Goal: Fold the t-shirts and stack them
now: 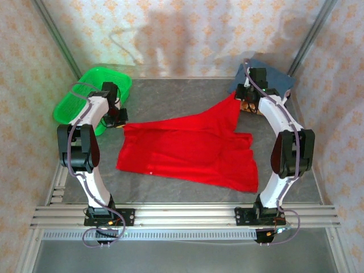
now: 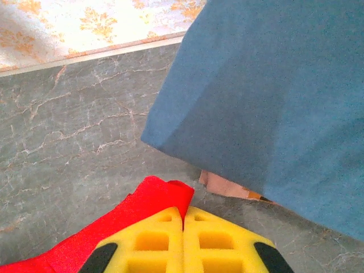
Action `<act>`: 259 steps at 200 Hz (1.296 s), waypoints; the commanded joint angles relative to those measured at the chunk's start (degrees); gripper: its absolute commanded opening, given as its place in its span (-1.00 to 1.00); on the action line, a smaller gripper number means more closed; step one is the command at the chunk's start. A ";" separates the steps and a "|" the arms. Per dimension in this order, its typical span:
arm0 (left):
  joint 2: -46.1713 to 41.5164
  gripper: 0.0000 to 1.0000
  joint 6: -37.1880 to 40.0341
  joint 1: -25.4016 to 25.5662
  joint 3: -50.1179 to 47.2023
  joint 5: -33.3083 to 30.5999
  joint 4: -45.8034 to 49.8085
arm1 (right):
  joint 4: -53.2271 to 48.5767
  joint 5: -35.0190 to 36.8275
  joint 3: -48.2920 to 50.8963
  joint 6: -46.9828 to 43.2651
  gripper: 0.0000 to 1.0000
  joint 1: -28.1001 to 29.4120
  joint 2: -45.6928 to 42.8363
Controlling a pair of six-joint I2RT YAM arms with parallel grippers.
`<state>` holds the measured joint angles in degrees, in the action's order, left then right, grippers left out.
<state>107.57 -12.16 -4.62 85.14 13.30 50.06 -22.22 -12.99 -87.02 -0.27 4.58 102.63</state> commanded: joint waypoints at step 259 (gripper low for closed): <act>9.39 -1.00 2.05 -1.97 20.37 0.19 6.39 | 17.09 9.50 -13.32 -21.63 -1.00 5.66 6.29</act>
<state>116.53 -11.70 -6.07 104.53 14.57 54.61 -7.14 -5.52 -98.65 -20.21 10.09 108.62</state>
